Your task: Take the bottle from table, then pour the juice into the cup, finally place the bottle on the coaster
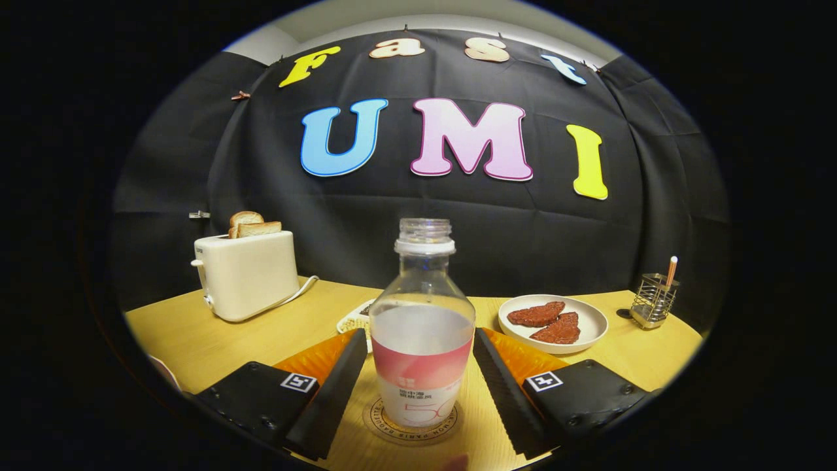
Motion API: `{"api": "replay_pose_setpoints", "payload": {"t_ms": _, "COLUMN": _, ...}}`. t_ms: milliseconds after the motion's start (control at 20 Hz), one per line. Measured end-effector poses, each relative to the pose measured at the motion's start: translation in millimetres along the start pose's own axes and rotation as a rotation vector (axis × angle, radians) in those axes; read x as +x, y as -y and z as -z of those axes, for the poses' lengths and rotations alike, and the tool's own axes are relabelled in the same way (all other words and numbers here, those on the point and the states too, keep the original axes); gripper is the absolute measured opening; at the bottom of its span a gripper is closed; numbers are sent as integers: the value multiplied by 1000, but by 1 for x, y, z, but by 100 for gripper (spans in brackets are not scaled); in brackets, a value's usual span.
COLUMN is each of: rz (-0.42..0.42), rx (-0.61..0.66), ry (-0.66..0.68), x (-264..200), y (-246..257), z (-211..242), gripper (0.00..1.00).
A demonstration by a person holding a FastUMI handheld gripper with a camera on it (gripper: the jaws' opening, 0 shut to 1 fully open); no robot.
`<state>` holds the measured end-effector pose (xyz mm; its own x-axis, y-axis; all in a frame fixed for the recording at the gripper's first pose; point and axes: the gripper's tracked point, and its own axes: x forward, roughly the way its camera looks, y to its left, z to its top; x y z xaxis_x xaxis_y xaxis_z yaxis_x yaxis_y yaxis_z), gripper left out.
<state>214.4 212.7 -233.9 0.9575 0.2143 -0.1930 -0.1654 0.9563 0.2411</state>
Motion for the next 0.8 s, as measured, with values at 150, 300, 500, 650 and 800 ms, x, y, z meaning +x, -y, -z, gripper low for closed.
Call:
{"api": "replay_pose_setpoints", "payload": {"t_ms": 150, "rz": -3, "rx": -14, "ry": -10, "x": -10, "y": 4, "z": -4, "gripper": 99}}
{"api": "replay_pose_setpoints", "payload": {"t_ms": 300, "rz": 3, "rx": -22, "ry": -1, "x": -26, "y": 8, "z": -15, "gripper": 99}}
{"api": "replay_pose_setpoints", "payload": {"t_ms": 500, "rz": 8, "rx": -48, "ry": 18, "x": -61, "y": 14, "z": -42, "gripper": 99}}
{"api": "replay_pose_setpoints", "payload": {"t_ms": 650, "rz": 13, "rx": -68, "ry": 44, "x": -87, "y": 17, "z": -75, "gripper": 98}}
{"api": "replay_pose_setpoints", "payload": {"t_ms": 800, "rz": 26, "rx": -101, "ry": 36, "x": -111, "y": 23, "z": -104, "gripper": 98}}
